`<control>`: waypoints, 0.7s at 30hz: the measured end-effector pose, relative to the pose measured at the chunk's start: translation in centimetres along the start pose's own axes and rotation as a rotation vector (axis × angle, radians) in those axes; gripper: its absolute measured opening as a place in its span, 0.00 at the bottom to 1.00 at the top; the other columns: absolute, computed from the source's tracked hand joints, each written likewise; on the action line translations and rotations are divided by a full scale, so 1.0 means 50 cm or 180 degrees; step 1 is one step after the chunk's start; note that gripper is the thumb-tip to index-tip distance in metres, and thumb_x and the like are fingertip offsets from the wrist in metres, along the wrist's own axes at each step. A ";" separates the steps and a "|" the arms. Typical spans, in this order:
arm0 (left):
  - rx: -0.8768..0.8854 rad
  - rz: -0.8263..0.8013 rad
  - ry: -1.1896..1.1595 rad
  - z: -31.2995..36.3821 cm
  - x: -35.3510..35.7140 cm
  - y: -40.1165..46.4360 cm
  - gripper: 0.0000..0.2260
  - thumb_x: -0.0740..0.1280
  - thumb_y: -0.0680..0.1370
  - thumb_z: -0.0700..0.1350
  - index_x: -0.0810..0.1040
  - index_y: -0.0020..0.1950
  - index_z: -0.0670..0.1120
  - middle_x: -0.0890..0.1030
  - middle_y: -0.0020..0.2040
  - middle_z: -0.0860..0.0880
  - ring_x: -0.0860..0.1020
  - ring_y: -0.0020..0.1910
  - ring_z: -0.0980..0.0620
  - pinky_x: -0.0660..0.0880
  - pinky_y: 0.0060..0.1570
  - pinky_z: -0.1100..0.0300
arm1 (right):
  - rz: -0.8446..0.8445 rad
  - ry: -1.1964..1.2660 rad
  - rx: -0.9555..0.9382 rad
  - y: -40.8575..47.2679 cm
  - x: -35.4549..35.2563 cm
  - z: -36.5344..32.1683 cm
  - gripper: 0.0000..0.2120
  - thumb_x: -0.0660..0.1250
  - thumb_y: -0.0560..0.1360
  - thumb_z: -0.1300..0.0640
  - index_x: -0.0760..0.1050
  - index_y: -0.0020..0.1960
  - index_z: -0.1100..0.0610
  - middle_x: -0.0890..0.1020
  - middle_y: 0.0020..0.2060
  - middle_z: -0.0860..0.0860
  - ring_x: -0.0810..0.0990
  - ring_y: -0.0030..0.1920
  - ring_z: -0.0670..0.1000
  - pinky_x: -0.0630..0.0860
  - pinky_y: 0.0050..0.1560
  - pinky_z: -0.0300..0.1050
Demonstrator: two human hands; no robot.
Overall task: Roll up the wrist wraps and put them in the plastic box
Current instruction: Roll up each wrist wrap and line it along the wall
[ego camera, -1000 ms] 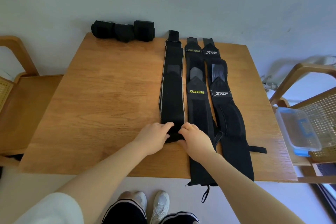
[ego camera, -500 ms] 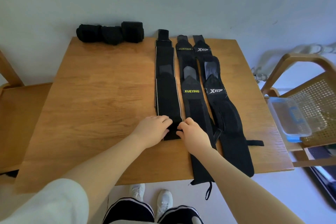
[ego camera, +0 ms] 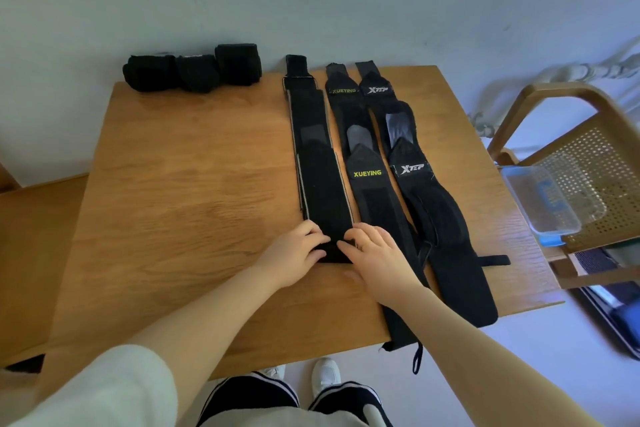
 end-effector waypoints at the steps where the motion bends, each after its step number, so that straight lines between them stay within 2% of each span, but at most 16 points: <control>1: 0.0009 0.0004 -0.0064 -0.002 -0.001 0.000 0.15 0.61 0.81 0.46 0.73 0.68 0.47 0.71 0.64 0.51 0.73 0.60 0.53 0.71 0.57 0.62 | 0.0026 -0.0146 -0.0054 0.001 0.000 -0.005 0.19 0.78 0.64 0.51 0.82 0.54 0.54 0.82 0.53 0.51 0.78 0.60 0.55 0.71 0.63 0.52; 3: 0.0014 0.0002 -0.0105 -0.004 -0.002 -0.001 0.14 0.61 0.81 0.45 0.74 0.66 0.46 0.72 0.64 0.50 0.73 0.62 0.52 0.71 0.58 0.60 | -0.0061 -0.0218 -0.0125 0.012 0.000 -0.014 0.15 0.76 0.68 0.54 0.82 0.54 0.53 0.81 0.57 0.51 0.75 0.65 0.54 0.64 0.68 0.50; 5: 0.0022 0.0002 -0.0119 -0.006 -0.004 0.000 0.14 0.60 0.81 0.46 0.74 0.66 0.45 0.72 0.64 0.49 0.73 0.62 0.52 0.72 0.58 0.60 | -0.0266 0.0091 -0.0076 0.030 0.011 -0.014 0.15 0.65 0.78 0.56 0.75 0.64 0.54 0.75 0.65 0.50 0.67 0.71 0.52 0.55 0.73 0.48; 7: 0.0093 -0.0013 -0.0014 -0.005 -0.008 0.003 0.15 0.58 0.82 0.47 0.73 0.67 0.46 0.72 0.65 0.49 0.73 0.62 0.52 0.72 0.57 0.60 | -0.0504 0.0393 0.0205 0.042 0.023 0.001 0.18 0.57 0.81 0.55 0.68 0.70 0.53 0.71 0.68 0.49 0.64 0.71 0.49 0.52 0.74 0.46; 9: 0.0180 -0.0052 0.0134 -0.005 -0.014 0.010 0.17 0.57 0.82 0.49 0.71 0.69 0.48 0.73 0.65 0.50 0.75 0.59 0.53 0.73 0.54 0.61 | -0.0451 0.0767 0.0560 0.046 0.018 0.018 0.18 0.58 0.81 0.56 0.66 0.71 0.52 0.73 0.66 0.49 0.68 0.68 0.48 0.58 0.73 0.46; 12: 0.0363 -0.0088 0.0249 0.002 -0.019 0.018 0.17 0.58 0.82 0.49 0.68 0.71 0.50 0.75 0.60 0.49 0.77 0.52 0.52 0.74 0.48 0.61 | -0.0488 0.0992 0.0857 0.057 0.005 0.032 0.15 0.59 0.81 0.57 0.67 0.67 0.53 0.78 0.59 0.50 0.75 0.58 0.50 0.70 0.60 0.45; 17: 0.0524 -0.0300 0.0476 0.005 0.001 0.013 0.23 0.63 0.79 0.52 0.68 0.71 0.46 0.65 0.67 0.51 0.76 0.52 0.54 0.74 0.50 0.63 | -0.0608 0.1008 0.1042 0.078 0.008 0.044 0.09 0.61 0.80 0.56 0.72 0.59 0.53 0.75 0.55 0.49 0.75 0.50 0.48 0.73 0.51 0.43; 19: 0.0475 -0.0153 0.0445 0.004 -0.006 0.015 0.21 0.62 0.80 0.50 0.68 0.71 0.45 0.67 0.65 0.50 0.76 0.50 0.54 0.74 0.49 0.63 | -0.0513 0.1080 0.1186 0.080 0.006 0.054 0.08 0.61 0.80 0.55 0.73 0.58 0.53 0.73 0.55 0.49 0.74 0.47 0.47 0.73 0.50 0.43; 21: 0.0397 -0.0002 0.0229 -0.001 -0.015 0.019 0.19 0.61 0.81 0.49 0.69 0.71 0.45 0.69 0.62 0.50 0.76 0.50 0.55 0.74 0.48 0.64 | -0.0362 0.1121 0.1203 0.078 0.001 0.055 0.09 0.61 0.80 0.54 0.75 0.58 0.53 0.73 0.56 0.49 0.75 0.48 0.47 0.74 0.52 0.43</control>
Point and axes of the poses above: each hand's wrist, its own y-axis towards the middle knuckle, its own x-axis out of the palm, z = x × y, the point moved 10 cm from there along y, towards the middle knuckle
